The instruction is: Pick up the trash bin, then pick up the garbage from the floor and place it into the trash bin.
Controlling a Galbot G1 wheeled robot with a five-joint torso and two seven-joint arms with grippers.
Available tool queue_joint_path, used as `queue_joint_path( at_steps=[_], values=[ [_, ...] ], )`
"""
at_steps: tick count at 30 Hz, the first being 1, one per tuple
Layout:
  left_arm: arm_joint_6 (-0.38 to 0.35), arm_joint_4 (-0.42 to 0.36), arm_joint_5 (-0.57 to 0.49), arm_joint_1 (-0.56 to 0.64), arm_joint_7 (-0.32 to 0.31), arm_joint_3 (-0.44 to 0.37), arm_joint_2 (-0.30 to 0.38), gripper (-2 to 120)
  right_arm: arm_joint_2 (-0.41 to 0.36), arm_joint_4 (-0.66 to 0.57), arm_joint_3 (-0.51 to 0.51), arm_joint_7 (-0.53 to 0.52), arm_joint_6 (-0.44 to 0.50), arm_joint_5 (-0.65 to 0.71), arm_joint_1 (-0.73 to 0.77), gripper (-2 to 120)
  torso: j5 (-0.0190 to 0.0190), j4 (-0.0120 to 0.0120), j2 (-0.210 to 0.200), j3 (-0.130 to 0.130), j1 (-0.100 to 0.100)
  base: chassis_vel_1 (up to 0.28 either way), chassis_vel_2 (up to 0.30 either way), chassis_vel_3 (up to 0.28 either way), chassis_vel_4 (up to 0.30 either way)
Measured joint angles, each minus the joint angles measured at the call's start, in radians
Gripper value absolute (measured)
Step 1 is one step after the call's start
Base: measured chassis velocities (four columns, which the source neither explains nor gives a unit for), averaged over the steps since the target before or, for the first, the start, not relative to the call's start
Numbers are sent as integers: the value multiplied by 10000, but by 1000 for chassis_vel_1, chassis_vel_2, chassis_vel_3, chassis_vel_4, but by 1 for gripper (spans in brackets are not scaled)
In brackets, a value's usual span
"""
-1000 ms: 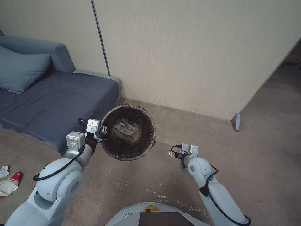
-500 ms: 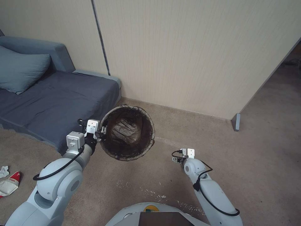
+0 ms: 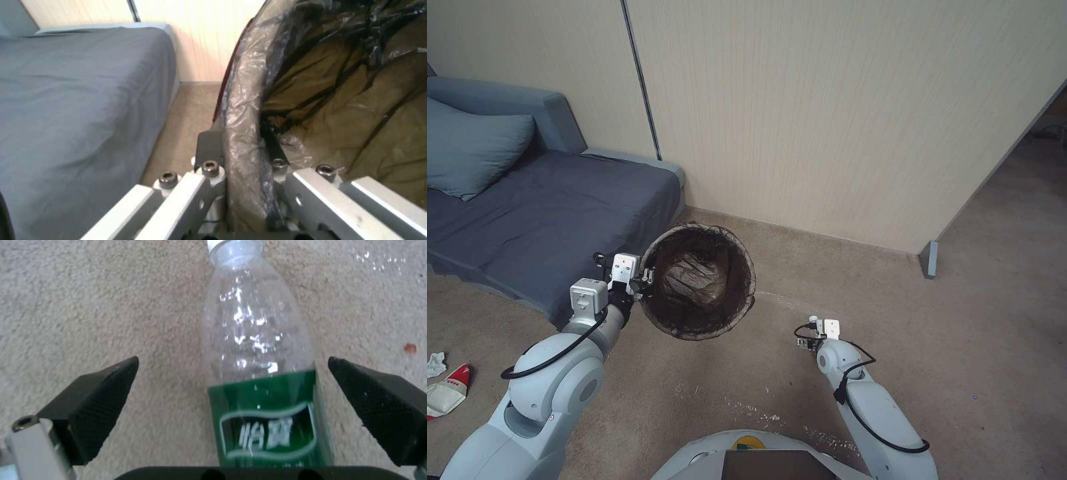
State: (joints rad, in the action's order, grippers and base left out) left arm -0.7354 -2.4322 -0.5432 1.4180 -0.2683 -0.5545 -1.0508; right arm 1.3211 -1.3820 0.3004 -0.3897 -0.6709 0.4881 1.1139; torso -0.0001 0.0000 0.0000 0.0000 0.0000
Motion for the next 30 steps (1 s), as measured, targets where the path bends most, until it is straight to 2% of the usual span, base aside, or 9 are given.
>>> queue_joint_path(
  at_steps=[9,10,12,17,24,30],
  values=[
    [0,35,2,-55,14,21,3,3,296,1348,-154,257,395,-518,-616,100,0,0,0,0,0,0,0,0,0],
    [0,36,7,-39,17,22,4,3,354,1613,-138,308,472,-723,-710,100,-5,-6,2,-3,-1,0,0,0,0],
    [0,35,11,-18,20,21,3,3,392,1954,-102,431,550,-889,-810,100,-3,2,3,-3,-1,0,0,0,0],
    [0,33,13,-9,20,11,19,3,516,2432,117,653,721,-961,-848,100,-12,-3,10,-7,-3,0,0,0,0],
    [1,26,14,-15,19,9,51,3,542,2360,291,669,848,-1031,-561,100,2,8,7,-6,-3,0,0,0,0],
    [0,41,12,-63,20,38,66,3,503,2062,362,654,850,-1117,-287,100,11,8,2,-2,-1,0,0,0,0]
  ],
)
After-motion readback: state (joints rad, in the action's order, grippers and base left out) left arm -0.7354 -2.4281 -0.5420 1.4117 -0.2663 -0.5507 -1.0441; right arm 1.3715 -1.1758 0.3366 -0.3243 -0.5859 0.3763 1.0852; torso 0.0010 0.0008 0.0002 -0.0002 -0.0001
